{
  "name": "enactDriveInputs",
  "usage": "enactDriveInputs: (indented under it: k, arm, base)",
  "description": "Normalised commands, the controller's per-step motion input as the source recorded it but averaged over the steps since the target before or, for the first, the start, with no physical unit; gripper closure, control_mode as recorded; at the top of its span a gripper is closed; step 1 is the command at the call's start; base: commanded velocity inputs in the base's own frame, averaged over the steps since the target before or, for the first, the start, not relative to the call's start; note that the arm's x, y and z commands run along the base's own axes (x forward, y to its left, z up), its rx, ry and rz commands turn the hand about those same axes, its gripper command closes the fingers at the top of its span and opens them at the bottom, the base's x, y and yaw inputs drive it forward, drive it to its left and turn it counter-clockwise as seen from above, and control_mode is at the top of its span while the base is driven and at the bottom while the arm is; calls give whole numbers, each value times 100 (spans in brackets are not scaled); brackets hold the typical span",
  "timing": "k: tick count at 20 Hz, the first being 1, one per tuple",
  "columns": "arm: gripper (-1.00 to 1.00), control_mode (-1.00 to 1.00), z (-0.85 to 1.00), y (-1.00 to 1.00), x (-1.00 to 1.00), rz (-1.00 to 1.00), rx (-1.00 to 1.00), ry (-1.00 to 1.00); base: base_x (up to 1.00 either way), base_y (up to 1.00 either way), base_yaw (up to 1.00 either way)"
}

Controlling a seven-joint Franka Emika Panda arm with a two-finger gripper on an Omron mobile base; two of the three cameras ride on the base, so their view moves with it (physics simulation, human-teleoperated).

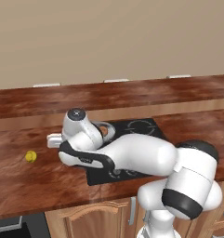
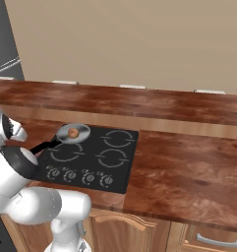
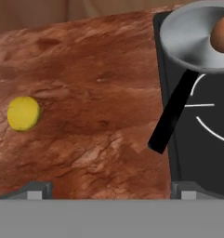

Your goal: Put the lemon and onion in the pan. Then turn on the rear left burner and set the heat to medium.

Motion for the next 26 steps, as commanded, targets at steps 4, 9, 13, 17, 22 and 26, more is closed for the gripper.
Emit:
enactDriveInputs:
  k: [4,9,13,17,22,26]
  arm:
    - [-100,-100,3,41,-9,1,5,-6]
    - [-100,-100,0,22,0,7,6,-2]
    - [-100,-100,0,3,0,14,7,0]
    - [-100,-100,0,4,4,19,5,0]
    - [-100,-100,0,9,9,19,3,3]
    - [-100,-100,0,27,40,6,0,15]
  base:
    - [0,0,0]
    - [0,0,0]
    - [0,0,0]
    - [0,0,0]
    - [0,0,0]
    - [0,0,0]
